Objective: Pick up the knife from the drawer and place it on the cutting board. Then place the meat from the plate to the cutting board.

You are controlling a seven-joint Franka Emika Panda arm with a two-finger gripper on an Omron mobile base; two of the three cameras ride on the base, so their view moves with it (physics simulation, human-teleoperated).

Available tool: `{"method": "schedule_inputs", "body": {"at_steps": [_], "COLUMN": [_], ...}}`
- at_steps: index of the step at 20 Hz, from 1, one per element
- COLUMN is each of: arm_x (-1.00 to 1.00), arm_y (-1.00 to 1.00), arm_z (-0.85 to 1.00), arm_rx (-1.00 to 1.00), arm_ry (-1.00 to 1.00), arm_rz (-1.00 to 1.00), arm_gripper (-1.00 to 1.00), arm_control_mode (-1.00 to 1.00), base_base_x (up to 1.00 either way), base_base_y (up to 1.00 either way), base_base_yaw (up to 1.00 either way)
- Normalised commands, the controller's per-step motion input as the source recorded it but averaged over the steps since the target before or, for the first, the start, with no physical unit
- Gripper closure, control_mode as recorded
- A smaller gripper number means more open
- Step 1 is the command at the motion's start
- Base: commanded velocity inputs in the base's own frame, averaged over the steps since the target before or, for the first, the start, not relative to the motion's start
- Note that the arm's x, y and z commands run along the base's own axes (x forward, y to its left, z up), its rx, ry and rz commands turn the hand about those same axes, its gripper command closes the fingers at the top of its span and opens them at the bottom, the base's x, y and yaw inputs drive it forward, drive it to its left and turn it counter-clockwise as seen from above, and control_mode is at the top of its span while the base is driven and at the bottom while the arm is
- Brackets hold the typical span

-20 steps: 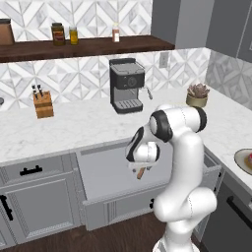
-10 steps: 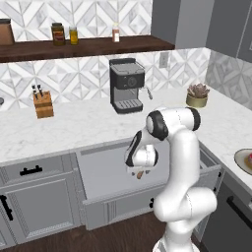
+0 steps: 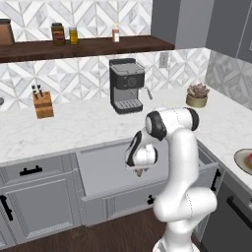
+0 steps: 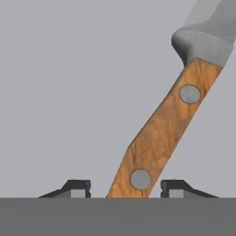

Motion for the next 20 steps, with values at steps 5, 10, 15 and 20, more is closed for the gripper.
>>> {"method": "schedule_inputs", "body": {"at_steps": [5, 10, 15, 20], "arm_x": [-0.91, -0.39, -0.11, -0.51], "arm_y": [-0.01, 0.00, -0.12, -0.43], "arm_z": [-0.12, 0.32, 1.00, 0.80], "arm_rx": [0.00, 0.06, 0.12, 0.06], "arm_ry": [-0.01, 0.00, 0.00, 0.00], "arm_rz": [-0.04, -0.06, -0.15, -0.32], "arm_gripper": [1.00, 1.00, 1.00, 1.00], "arm_control_mode": [-1.00, -1.00, -1.00, -1.00], "base_base_x": [0.00, 0.00, 0.00, 0.00], "base_base_y": [0.00, 0.00, 0.00, 0.00], "base_base_yaw": [0.00, 0.00, 0.00, 0.00]}}
